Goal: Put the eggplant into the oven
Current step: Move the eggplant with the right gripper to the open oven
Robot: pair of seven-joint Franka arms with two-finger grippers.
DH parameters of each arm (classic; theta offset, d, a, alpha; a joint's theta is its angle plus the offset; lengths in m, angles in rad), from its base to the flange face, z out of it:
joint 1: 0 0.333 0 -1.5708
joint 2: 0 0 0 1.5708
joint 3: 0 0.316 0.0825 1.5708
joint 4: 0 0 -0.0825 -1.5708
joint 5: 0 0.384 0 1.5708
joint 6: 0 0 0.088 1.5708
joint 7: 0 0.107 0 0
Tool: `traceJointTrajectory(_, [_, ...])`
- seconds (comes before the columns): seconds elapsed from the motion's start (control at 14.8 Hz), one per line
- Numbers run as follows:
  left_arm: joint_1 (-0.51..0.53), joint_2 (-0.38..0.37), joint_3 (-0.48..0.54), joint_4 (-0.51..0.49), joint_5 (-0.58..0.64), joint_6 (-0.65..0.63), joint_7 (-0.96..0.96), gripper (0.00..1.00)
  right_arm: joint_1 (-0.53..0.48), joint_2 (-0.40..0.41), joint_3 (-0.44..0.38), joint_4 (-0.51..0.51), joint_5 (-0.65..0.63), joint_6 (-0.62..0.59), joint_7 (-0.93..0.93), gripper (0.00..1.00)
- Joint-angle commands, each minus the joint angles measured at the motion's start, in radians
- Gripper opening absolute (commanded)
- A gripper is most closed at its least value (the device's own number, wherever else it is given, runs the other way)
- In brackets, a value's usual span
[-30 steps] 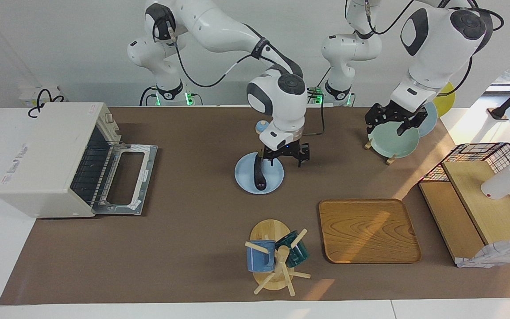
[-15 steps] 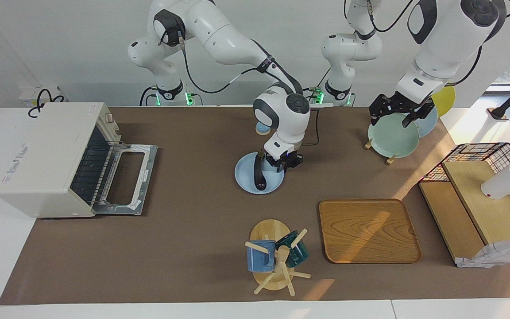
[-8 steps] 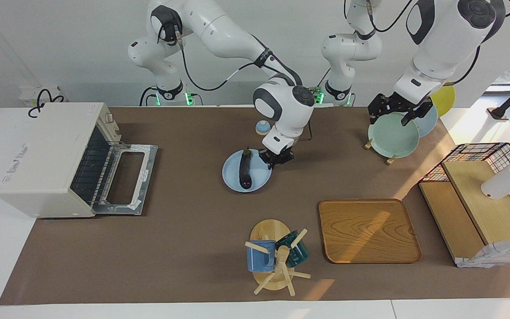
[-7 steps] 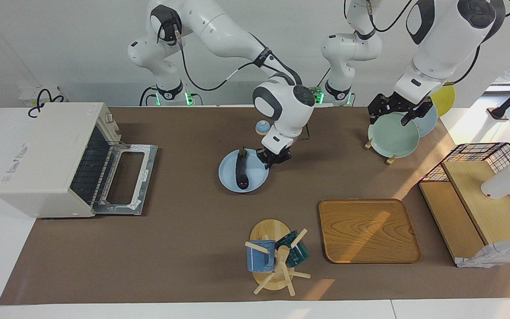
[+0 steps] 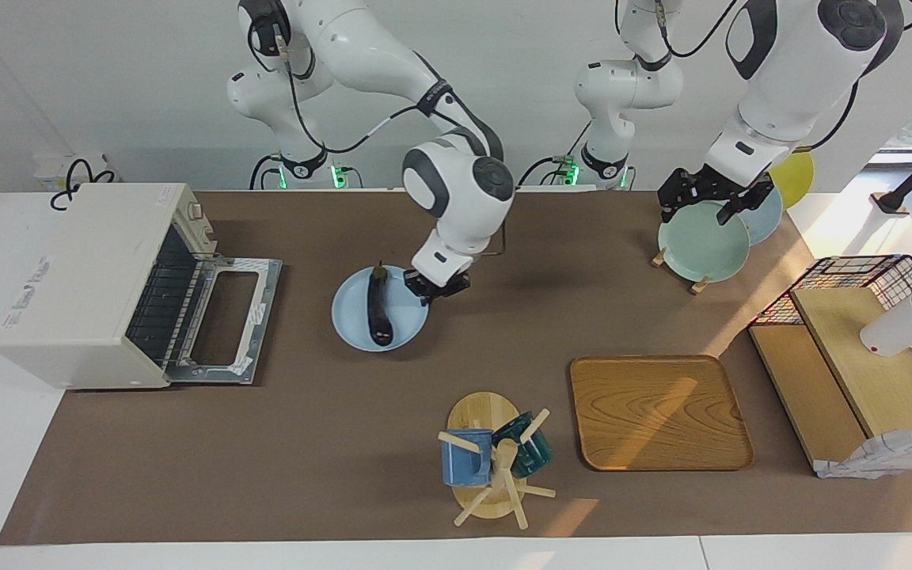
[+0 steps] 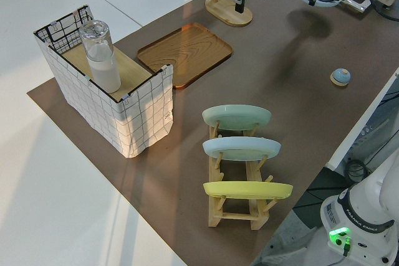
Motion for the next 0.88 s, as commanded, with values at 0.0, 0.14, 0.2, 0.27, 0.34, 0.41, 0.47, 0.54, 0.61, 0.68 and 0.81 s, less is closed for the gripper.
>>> traceJointTrajectory(0.0, [0.013, -0.001, -0.01, 0.004, 0.007, 0.0, -0.011, 1.0, -0.163, -0.219, 0.018, -0.257, -0.018, 0.083, -0.166, 0.0])
traceJointTrajectory(0.14, [0.016, -0.004, -0.009, 0.002, 0.007, 0.0, -0.01, 1.0, -0.24, -0.288, 0.018, -0.343, -0.018, 0.092, -0.226, 0.0])
traceJointTrajectory(0.2, [0.016, -0.004, -0.009, 0.002, 0.007, 0.0, -0.008, 1.0, -0.29, -0.308, 0.018, -0.372, -0.018, 0.092, -0.264, 0.0])
traceJointTrajectory(0.27, [0.016, -0.003, -0.007, 0.002, 0.007, 0.0, -0.01, 1.0, -0.325, -0.31, 0.018, -0.376, -0.018, 0.092, -0.298, 0.0])
traceJointTrajectory(0.34, [0.016, -0.004, -0.007, 0.002, 0.007, 0.002, -0.01, 1.0, -0.364, -0.31, 0.018, -0.382, -0.016, 0.106, -0.341, 0.0])
traceJointTrajectory(0.41, [0.014, -0.004, -0.007, 0.001, 0.007, -0.001, -0.01, 1.0, -0.388, -0.313, 0.018, -0.403, -0.016, 0.135, -0.367, 0.0])
traceJointTrajectory(0.47, [0.014, -0.004, -0.007, 0.002, 0.009, -0.001, -0.01, 1.0, -0.413, -0.316, 0.018, -0.42, -0.016, 0.16, -0.39, 0.0])
traceJointTrajectory(0.54, [0.014, -0.004, -0.007, 0.002, 0.009, 0.0, -0.01, 1.0, -0.436, -0.322, 0.018, -0.437, -0.016, 0.187, -0.433, 0.0])
traceJointTrajectory(0.61, [0.014, -0.004, -0.007, 0.002, 0.009, 0.0, -0.01, 1.0, -0.445, -0.324, 0.018, -0.449, -0.016, 0.206, -0.456, 0.0])
traceJointTrajectory(0.68, [0.014, -0.004, -0.007, 0.001, 0.009, 0.0, -0.01, 1.0, -0.459, -0.326, 0.018, -0.461, -0.016, 0.223, -0.464, 0.0])
traceJointTrajectory(0.81, [0.014, -0.004, -0.007, 0.001, 0.009, 0.0, -0.008, 1.0, -0.485, -0.332, 0.018, -0.484, -0.016, 0.243, -0.473, 0.0])
